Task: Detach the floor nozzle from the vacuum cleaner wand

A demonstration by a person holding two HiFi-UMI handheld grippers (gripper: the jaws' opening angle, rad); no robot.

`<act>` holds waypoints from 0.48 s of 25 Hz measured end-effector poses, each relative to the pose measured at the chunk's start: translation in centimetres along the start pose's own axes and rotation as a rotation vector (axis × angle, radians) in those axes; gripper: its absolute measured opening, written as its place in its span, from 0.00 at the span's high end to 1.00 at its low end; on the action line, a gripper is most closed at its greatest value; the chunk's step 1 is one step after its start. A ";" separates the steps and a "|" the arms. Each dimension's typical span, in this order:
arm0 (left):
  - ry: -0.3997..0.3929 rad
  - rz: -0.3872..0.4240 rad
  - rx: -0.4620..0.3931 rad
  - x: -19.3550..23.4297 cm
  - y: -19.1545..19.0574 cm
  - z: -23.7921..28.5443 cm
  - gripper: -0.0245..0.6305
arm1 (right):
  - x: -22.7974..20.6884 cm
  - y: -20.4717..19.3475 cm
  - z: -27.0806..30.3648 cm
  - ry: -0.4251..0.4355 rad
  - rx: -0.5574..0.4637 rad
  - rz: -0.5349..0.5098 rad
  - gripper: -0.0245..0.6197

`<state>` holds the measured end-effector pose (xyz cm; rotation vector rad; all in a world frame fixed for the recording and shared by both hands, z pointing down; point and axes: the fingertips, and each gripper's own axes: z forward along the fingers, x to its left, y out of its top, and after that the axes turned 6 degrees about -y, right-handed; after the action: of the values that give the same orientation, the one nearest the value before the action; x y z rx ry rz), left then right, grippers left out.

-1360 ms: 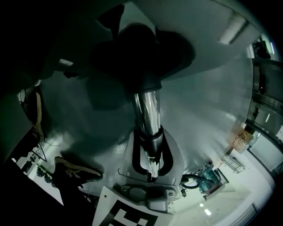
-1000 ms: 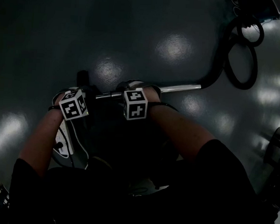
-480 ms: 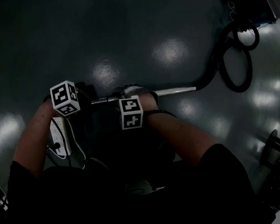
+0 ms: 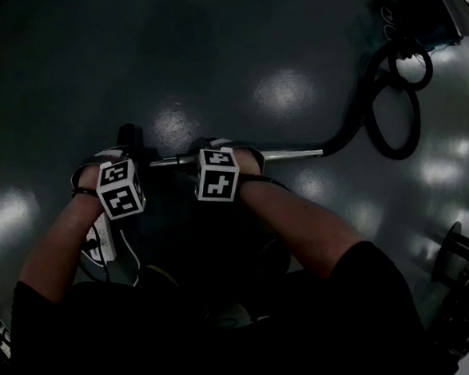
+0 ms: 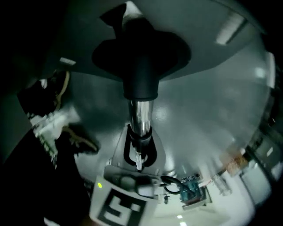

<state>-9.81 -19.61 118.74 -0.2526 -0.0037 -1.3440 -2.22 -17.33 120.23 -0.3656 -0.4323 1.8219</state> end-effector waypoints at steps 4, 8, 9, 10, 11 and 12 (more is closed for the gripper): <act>-0.459 -0.339 -0.284 -3.2 0.3 -2.6 0.75 | 0.6 1.1 -0.7 -0.061 -0.028 -0.084 0.66; -0.402 -0.269 -0.268 -3.3 -0.2 -2.2 0.75 | 0.8 0.6 -0.4 -0.062 -0.016 -0.092 0.66; -0.316 -0.179 -0.184 -2.9 -1.4 -1.7 0.75 | 0.8 0.0 -0.2 -0.052 -0.002 -0.080 0.66; -0.213 -0.077 -0.092 -2.2 -2.6 -1.3 0.75 | 0.7 -0.7 0.0 -0.044 0.015 -0.068 0.66; -0.103 0.013 -0.019 -1.2 -3.7 -1.0 0.75 | 0.7 -1.5 0.2 -0.038 0.033 -0.060 0.66; -0.003 0.074 0.018 -0.1 -4.4 -0.8 0.75 | 0.6 -2.3 0.3 -0.035 0.049 -0.057 0.66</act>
<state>-14.15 -20.51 118.71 -0.2376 -0.0092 -1.2699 -0.63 -16.18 121.58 -0.2855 -0.4180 1.7822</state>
